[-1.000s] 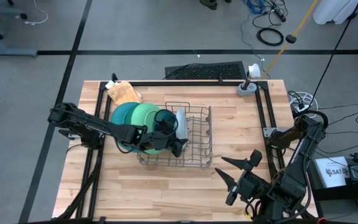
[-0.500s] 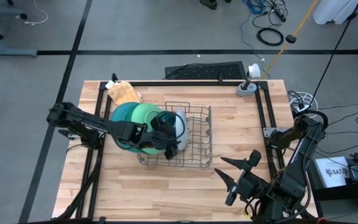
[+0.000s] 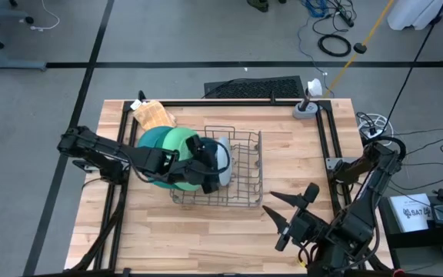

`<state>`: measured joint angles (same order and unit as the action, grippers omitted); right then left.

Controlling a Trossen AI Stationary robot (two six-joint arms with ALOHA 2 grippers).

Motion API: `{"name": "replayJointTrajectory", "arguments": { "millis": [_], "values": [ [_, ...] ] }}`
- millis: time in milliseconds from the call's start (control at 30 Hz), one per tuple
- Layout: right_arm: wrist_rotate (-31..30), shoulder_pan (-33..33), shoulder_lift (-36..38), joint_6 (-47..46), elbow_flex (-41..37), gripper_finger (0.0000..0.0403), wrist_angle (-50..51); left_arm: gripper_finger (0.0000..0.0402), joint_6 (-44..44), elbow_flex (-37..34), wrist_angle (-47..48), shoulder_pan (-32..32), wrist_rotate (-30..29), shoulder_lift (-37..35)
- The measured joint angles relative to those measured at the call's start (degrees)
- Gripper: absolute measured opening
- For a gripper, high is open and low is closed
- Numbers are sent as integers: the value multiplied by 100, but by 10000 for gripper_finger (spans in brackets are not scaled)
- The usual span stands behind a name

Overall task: Sort dishes
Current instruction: Put the light blue plate into the dishwasher rack

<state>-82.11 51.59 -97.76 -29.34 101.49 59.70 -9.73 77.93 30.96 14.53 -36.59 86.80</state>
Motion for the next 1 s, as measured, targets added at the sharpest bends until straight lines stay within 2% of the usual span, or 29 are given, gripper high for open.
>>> {"name": "replayJointTrajectory", "arguments": {
  "millis": [100,233,367,467,567,767,867,1000],
  "values": [
    [20,-51,0,0,0,189,-1,322,667,11,-498,28,-106,31],
    [149,-96,0,0,0,189,-13,322,1206,11,-601,-42,-110,197],
    [150,-98,0,0,0,189,-26,322,1549,11,-400,-83,-10,459],
    [149,-98,0,0,0,189,-38,321,1708,2,82,-78,-348,671],
    [149,-98,0,0,0,189,-100,321,1322,7,878,-40,-855,713],
    [147,-101,-2,3,-1,189,-101,321,257,63,2289,-34,-1023,721],
    [144,-107,-2,20,0,189,-98,321,115,167,2411,37,-1087,721],
    [144,-151,-2,16,0,189,-97,321,161,511,2335,218,-1547,718]
  ]
}}
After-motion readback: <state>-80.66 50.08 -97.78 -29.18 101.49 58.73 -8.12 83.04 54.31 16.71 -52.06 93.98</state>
